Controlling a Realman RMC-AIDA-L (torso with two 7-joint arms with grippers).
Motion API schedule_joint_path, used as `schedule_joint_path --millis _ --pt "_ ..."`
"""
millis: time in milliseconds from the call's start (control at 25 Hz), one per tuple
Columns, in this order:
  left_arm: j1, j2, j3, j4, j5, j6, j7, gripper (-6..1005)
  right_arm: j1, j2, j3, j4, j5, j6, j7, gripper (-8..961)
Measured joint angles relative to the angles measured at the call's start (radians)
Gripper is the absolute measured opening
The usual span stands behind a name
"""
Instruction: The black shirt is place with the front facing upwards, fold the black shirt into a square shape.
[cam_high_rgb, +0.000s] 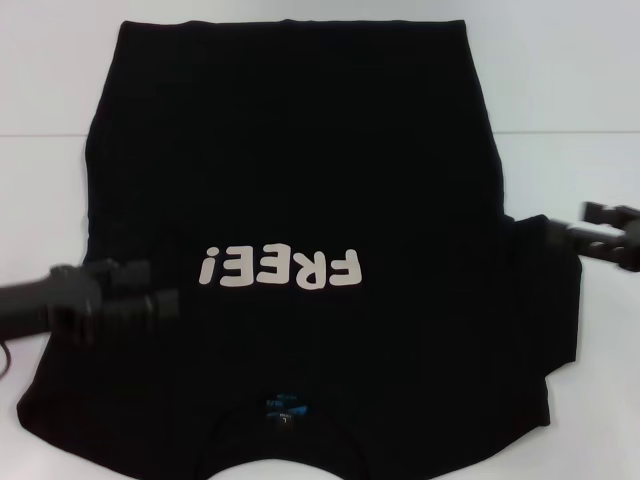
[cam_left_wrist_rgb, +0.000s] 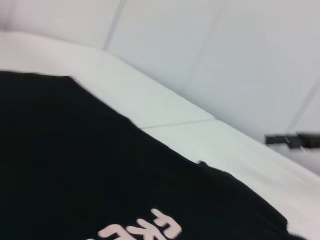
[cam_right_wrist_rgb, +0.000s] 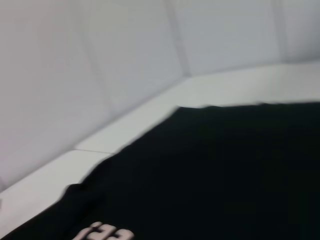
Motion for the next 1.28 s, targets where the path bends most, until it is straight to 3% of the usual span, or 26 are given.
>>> schedule_joint_path --millis 120,240,400,520,720,920,1280 --pt "0.020 -0.022 0.002 0.009 0.002 0.020 0.107 815 0.000 -0.029 -0.002 -0.102 -0.091 -0.005 0.246 915" --pt "0.026 -0.030 0.002 0.017 0.007 0.040 0.130 815 0.024 -0.054 -0.004 -0.201 -0.229 -0.028 0.475 915" --pt "0.030 -0.030 0.008 0.017 0.011 0.071 0.156 815 0.084 -0.071 -0.006 -0.302 -0.451 -0.089 0.742 915" --pt "0.032 -0.031 0.008 0.017 0.011 0.075 0.168 815 0.145 -0.070 -0.018 -0.327 -0.595 -0.138 0.866 915" --pt "0.033 -0.031 0.008 0.013 0.012 0.075 0.171 816 0.204 -0.055 -0.068 -0.261 -0.700 -0.115 0.920 912" --pt "0.033 -0.032 0.008 0.010 0.010 0.069 0.173 816 0.246 -0.073 -0.076 -0.119 -0.698 -0.051 0.921 905" --pt "0.033 -0.032 0.008 0.008 0.003 0.066 0.175 816 0.292 -0.077 -0.101 0.011 -0.698 0.079 0.919 891"
